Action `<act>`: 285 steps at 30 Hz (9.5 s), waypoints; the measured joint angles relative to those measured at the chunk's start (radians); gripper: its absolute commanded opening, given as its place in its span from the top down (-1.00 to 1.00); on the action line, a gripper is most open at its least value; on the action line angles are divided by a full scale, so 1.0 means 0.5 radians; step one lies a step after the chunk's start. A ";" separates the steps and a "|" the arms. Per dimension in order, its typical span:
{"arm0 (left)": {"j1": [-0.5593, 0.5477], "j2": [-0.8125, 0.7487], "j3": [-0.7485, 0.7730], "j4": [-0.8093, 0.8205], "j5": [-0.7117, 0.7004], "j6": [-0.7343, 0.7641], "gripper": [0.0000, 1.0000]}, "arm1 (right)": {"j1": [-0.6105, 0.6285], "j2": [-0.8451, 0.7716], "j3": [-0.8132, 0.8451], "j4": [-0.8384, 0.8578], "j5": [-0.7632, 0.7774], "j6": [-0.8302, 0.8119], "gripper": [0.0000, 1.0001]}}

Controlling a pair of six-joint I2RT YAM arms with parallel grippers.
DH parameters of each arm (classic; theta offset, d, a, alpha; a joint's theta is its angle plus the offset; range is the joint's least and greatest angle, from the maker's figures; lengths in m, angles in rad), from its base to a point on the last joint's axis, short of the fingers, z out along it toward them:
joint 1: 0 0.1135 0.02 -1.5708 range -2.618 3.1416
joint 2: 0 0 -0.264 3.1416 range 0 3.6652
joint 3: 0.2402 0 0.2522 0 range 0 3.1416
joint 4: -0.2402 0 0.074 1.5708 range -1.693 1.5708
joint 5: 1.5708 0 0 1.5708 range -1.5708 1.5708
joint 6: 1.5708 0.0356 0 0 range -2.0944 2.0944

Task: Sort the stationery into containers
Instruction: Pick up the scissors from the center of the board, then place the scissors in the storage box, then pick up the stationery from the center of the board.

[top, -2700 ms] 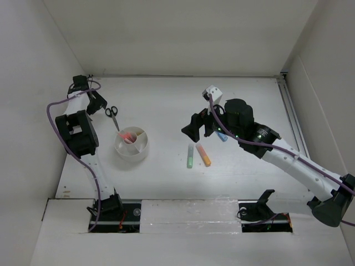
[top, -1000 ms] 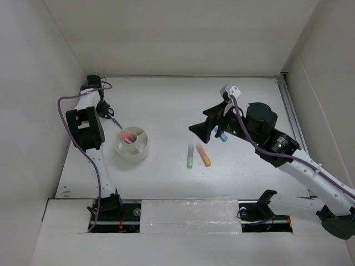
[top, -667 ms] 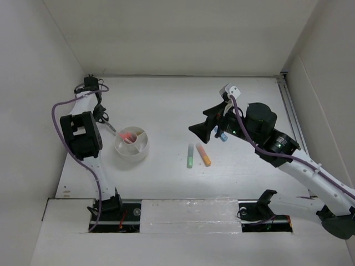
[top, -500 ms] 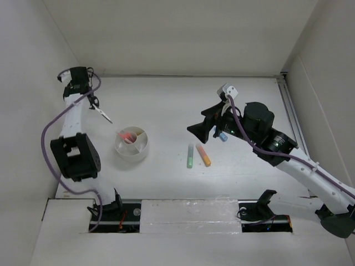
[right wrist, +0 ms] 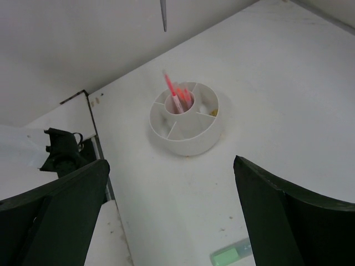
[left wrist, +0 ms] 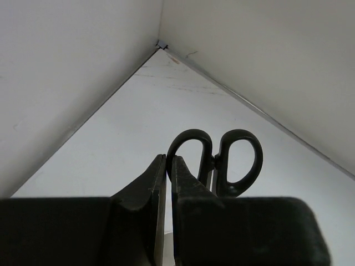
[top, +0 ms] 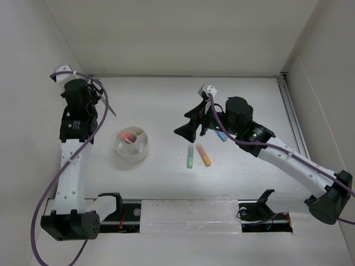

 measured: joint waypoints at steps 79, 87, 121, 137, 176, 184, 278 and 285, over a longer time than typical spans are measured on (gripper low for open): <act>-0.400 0.522 -0.241 -1.200 -1.390 -1.685 1.00 | 0.146 -0.724 -0.322 0.042 -0.079 0.163 -1.00; -0.456 0.529 -0.241 -1.224 -1.403 -1.685 1.00 | 0.146 -0.724 -0.322 0.042 -0.079 0.159 -1.00; -0.661 0.684 -0.241 -1.513 -1.432 -1.947 1.00 | 0.146 -0.751 -0.349 0.030 -0.079 0.151 -1.00; -0.696 0.685 -0.245 -1.557 -1.426 -1.987 1.00 | 0.170 -0.751 -0.349 0.027 -0.077 0.147 -1.00; -0.778 0.358 -0.261 -1.485 -1.361 -2.000 -0.97 | 0.171 -0.653 -0.349 0.014 -0.017 0.147 -1.00; -0.778 0.140 -0.082 -1.446 -1.384 -1.810 -0.98 | 0.171 -0.346 -0.304 -0.112 0.449 0.232 -1.00; -0.682 0.204 0.204 -0.832 -0.934 -1.187 -0.98 | -1.024 1.034 0.461 -1.167 0.617 -0.109 -0.94; -0.681 0.304 0.233 -0.893 -0.810 -1.055 -0.98 | -0.962 1.118 0.454 -1.279 0.716 -0.077 -0.86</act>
